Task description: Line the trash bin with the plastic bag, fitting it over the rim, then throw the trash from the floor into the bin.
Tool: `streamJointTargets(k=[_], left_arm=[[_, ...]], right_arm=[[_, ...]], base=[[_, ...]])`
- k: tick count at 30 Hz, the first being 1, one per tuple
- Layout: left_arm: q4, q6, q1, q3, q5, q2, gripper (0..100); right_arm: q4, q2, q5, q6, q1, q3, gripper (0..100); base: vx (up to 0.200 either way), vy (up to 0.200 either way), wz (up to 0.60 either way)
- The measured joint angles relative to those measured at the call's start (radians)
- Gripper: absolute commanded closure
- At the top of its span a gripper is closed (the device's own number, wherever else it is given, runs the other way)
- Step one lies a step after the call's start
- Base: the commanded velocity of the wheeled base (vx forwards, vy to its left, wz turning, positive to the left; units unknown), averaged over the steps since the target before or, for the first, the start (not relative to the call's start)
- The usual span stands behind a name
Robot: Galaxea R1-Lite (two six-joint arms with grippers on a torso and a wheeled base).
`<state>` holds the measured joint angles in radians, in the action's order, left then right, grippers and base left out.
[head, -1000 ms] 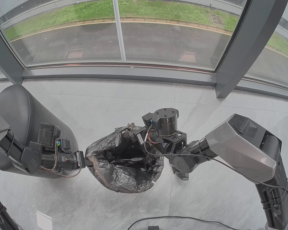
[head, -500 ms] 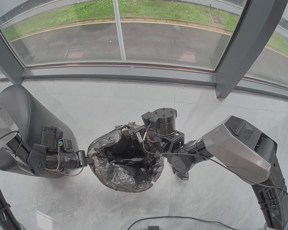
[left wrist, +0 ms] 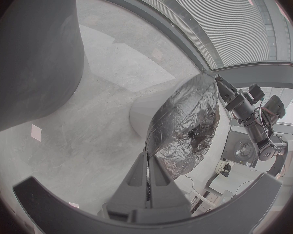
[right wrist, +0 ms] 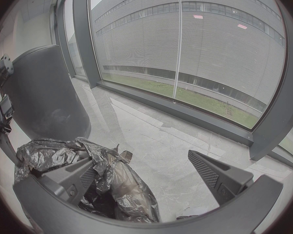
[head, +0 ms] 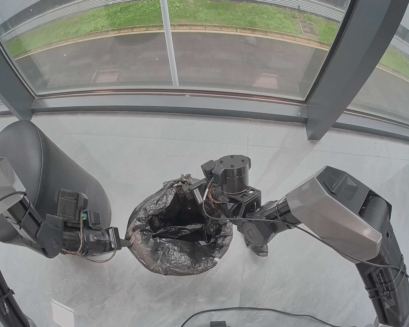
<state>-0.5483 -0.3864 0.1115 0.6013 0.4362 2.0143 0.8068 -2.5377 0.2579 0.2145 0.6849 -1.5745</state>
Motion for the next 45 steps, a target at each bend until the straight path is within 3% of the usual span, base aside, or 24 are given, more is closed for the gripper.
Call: streamJointTargets(k=[45], left_arm=[[-0.017, 0.003, -0.009, 0.106, 0.009, 0.143, 100]], right_arm=[[0.037, -0.015, 0.001, -0.001, 0.013, 0.010, 0]], base=[[0.000, 0.000, 0.00]])
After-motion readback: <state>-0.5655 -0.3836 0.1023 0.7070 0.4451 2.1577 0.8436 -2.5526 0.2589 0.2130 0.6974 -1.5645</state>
